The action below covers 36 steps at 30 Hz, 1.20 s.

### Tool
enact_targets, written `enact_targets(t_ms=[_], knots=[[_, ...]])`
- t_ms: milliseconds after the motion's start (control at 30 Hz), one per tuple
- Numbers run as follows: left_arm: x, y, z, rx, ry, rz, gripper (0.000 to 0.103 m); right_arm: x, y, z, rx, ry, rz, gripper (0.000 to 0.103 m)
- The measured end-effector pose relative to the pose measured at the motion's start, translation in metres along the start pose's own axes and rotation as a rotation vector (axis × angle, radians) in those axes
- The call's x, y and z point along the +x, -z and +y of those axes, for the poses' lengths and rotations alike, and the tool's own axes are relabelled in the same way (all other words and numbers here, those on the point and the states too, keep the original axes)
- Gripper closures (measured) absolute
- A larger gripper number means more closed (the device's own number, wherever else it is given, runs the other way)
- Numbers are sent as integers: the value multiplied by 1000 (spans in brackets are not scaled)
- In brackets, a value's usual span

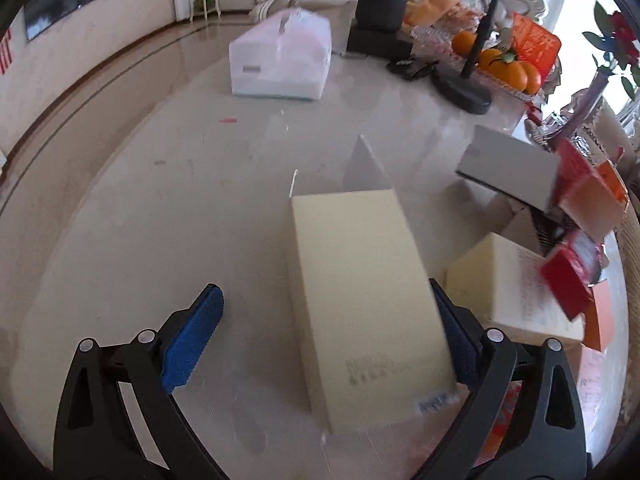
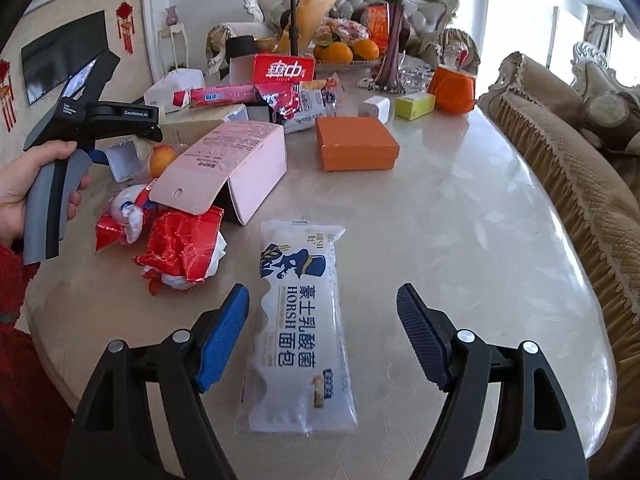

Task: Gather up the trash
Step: 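Grasp cream box with left tool while right tool grasps bread packet, then drop cream box and bread packet into the wastebasket, opening both tools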

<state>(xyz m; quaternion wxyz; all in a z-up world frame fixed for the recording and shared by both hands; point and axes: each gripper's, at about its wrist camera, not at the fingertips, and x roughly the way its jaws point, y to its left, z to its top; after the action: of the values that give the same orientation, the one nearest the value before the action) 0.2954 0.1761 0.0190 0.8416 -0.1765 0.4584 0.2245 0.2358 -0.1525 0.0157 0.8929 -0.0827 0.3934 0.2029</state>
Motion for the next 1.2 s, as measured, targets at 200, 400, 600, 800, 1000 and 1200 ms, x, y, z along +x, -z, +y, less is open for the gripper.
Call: enact_targets(t_ms=[200,400,600,800,1000,1200], knots=[[0,0,4,57,27,-19,8,1,4,-2,10,2,-1,40],[-7,1,10,125,79,-24,57,-10,7,-3,19,-27,-7,72],[-22,7,28,145,151,-28,57,-28,11,-16,124,-108,-33,73],[-98,44,52,217,311,-150,57,-86,27,-20,190,-211,-121,73],[-186,151,70,379,514,-173,57,-144,79,-3,196,-296,-84,73],[-196,270,55,526,637,46,57,-148,139,26,220,-354,126,73]])
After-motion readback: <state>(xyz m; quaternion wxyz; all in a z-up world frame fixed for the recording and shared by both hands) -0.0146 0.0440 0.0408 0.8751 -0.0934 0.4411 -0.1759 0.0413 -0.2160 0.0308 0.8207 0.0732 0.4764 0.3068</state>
